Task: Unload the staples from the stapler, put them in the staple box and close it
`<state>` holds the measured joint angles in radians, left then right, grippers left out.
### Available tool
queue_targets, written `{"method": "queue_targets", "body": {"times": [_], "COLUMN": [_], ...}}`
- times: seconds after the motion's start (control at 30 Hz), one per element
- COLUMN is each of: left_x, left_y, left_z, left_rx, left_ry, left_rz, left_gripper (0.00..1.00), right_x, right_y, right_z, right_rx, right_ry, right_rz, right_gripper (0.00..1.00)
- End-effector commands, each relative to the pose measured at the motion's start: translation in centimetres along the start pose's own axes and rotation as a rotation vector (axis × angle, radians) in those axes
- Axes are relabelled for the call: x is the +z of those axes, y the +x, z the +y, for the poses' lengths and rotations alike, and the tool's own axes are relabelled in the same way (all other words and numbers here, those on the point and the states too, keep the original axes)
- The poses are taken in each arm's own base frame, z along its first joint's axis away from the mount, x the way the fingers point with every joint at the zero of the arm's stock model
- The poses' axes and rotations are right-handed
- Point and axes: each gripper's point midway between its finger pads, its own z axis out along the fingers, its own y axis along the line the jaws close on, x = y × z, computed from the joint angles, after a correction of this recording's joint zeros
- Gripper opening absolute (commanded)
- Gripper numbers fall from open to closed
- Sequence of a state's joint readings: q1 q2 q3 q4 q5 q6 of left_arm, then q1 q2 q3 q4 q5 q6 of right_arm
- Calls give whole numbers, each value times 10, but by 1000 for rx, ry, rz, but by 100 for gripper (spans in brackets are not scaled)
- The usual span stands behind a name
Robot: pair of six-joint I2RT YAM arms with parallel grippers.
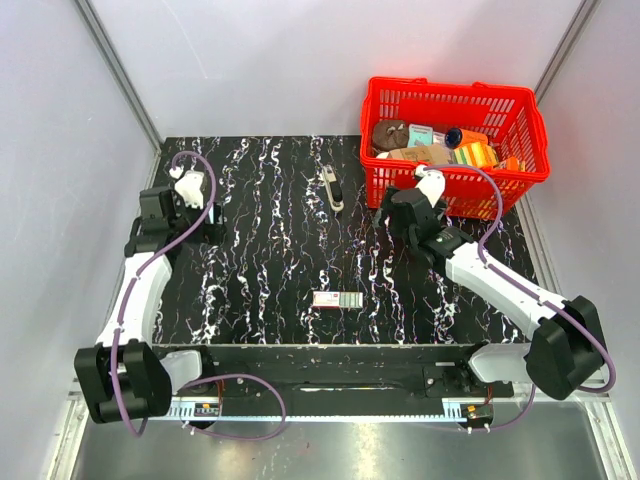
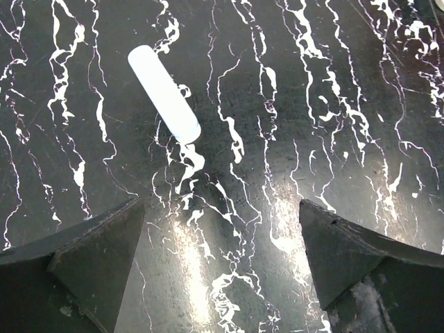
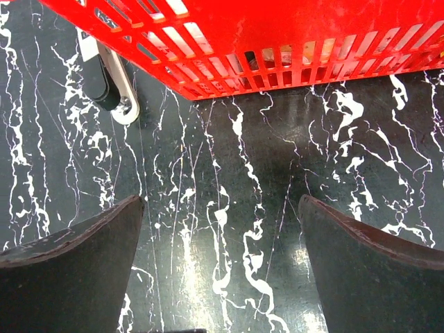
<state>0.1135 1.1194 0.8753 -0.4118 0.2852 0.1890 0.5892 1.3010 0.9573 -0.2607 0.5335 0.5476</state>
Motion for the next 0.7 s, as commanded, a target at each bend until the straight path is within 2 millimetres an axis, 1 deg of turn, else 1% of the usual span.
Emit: {"method": "queue_targets", "body": {"times": [0.0,0.07,0.1,0.17,0.3,0.33,0.43,0.53,0.67], "left_x": [6,16,22,32,54,61,82,102,126], "left_y": [-38,-39,-37,-40,-42,-40,-32,-22,-19], "left_z": [18,19,18,21,38,44,57,64,71], "left_rx": [-11,-23,-32,-84,-177,-181,-256,-291,-321], "left_ry": [-62,-45,-29,-36,-119,-147,-203,-222,-244], "left_rz": [-89,-74,-64,-63,-24,-10,34,84,119], "left_gripper": [99,99,99,99,99,99,99,99,99], "right_x": [-10,-13,-13,-12,-12,-13,-18,-23,-28], "right_y": [-12,-8,-6,-4,5,7,9,9,14], "right_z": [22,26,26,23,14,14,12,15,22], "right_rx": [0,-46,-58,-83,-113,-114,-118,-132,-164], "right_ry": [-117,-156,-153,-139,-108,-111,-114,-129,-143], "right_rz": [-28,-4,4,17,39,39,26,6,-1], "right_gripper": [99,99,99,99,99,99,99,98,94]}}
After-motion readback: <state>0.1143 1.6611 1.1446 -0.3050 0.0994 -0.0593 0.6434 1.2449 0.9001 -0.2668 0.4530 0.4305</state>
